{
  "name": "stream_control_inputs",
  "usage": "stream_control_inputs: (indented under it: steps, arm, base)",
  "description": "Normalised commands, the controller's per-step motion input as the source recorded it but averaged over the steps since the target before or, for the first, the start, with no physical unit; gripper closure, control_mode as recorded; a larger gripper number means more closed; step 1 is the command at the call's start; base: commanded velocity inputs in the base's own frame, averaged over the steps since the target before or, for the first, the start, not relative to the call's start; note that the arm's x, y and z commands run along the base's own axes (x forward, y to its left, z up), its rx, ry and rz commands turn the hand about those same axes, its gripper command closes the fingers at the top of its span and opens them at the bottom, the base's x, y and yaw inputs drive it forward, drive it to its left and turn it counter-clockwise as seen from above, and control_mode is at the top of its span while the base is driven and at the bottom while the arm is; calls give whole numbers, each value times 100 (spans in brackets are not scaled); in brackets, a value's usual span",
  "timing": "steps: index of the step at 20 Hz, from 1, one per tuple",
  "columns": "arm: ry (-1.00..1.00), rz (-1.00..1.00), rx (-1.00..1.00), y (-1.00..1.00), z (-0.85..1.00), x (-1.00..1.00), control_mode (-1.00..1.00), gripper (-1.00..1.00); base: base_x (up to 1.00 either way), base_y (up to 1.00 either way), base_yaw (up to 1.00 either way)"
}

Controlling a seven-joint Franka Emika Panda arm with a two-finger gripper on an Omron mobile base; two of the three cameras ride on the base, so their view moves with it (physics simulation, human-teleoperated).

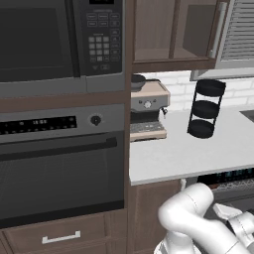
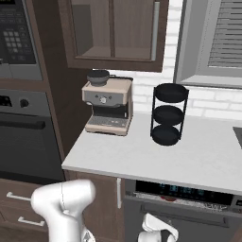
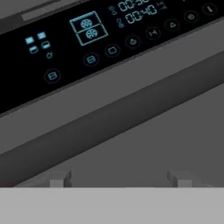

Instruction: Pick up the cup and bowl from the counter, place them in the dishwasher, and close the dishwasher door.

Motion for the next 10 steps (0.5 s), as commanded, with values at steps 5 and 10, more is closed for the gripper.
stream_control_inputs:
  steps: [5, 10]
  arm:
    - [0, 7, 0, 14, -6, 68, -100, -100]
    - [0, 7, 0, 29, -10, 47, -100, -100]
  base:
    - [0, 0, 0]
    - [0, 0, 0]
